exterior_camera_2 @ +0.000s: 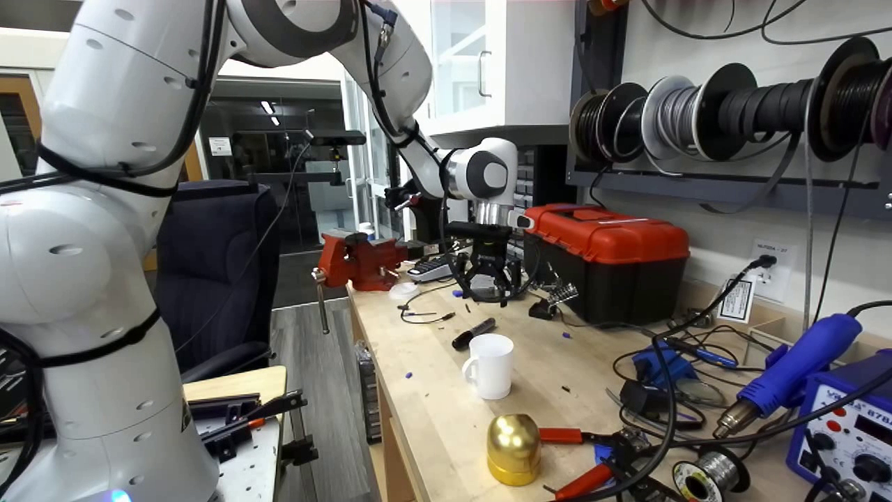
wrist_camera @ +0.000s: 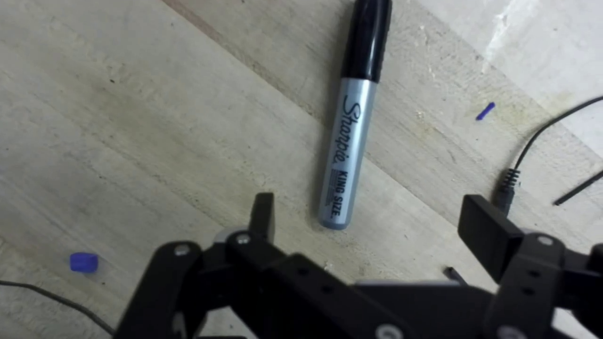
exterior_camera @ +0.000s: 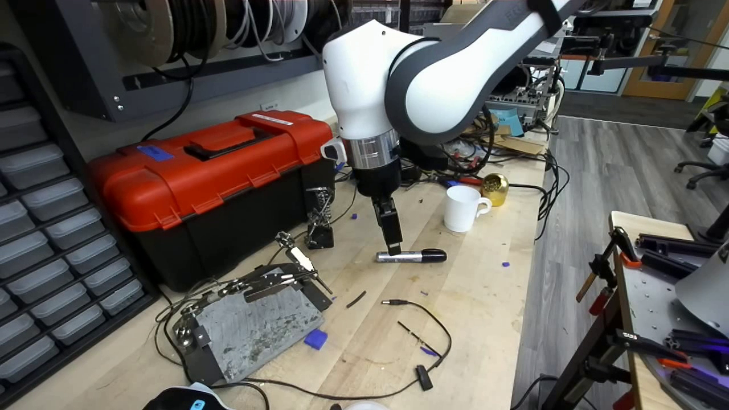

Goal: Pick the marker and put it in the cup

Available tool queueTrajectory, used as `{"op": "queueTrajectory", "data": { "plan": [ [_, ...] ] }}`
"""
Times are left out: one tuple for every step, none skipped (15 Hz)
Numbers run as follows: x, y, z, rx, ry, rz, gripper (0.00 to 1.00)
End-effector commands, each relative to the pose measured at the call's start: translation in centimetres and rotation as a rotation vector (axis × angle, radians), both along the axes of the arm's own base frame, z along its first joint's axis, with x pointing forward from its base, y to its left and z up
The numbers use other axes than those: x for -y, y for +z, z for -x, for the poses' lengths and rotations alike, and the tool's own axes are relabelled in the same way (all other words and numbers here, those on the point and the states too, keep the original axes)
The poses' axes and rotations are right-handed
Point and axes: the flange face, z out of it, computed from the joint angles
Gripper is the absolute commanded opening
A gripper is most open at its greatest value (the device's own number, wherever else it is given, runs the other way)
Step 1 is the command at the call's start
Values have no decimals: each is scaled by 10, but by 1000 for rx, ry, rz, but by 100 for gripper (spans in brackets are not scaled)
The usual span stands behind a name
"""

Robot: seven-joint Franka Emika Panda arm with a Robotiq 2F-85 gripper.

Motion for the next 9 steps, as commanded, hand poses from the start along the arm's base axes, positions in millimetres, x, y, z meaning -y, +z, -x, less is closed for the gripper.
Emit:
{"op": "queueTrajectory", "data": {
  "plan": [
    [-4, -10, -1, -17, -7, -46, 100],
    [-5, -13, 0, -27, -13, -54, 100],
    [-5, -17, 2, -36, -19, -60, 100],
    [-5, -21, 3, -46, -30, -64, 100],
    [-4, -25, 5, -54, -41, -68, 100],
    [-2, -28, 6, -59, -58, -70, 100],
    [-1, -31, 6, -64, -69, -73, 100],
    [2, -33, 6, -66, -82, -73, 100],
    [4, -36, 6, -68, -97, -71, 100]
  ]
}}
